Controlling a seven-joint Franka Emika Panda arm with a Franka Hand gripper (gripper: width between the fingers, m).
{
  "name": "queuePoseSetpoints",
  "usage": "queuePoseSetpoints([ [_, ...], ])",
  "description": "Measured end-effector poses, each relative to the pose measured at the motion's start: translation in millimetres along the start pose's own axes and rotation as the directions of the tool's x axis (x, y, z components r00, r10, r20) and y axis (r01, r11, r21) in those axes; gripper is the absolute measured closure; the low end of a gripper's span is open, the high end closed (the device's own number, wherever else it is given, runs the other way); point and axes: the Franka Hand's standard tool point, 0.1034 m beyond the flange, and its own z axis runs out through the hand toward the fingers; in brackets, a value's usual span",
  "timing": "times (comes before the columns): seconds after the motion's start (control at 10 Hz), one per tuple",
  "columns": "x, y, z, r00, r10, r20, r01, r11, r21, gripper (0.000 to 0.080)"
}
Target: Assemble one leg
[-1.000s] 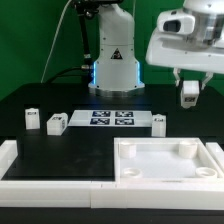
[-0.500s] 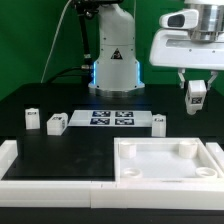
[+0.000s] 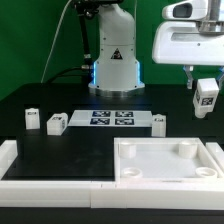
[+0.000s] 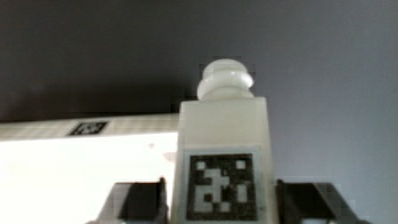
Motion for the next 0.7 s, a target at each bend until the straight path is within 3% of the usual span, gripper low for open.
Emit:
queuePoseSetpoints([
  [0.4, -2.6, 1.1, 1.2, 1.0, -0.008, 0.004, 0.008, 1.0, -0.002, 0.0502],
  [0.7, 22.3, 18.0, -3.5, 0.992, -0.125, -0.007, 0.125, 0.992, -0.015, 0.0502],
])
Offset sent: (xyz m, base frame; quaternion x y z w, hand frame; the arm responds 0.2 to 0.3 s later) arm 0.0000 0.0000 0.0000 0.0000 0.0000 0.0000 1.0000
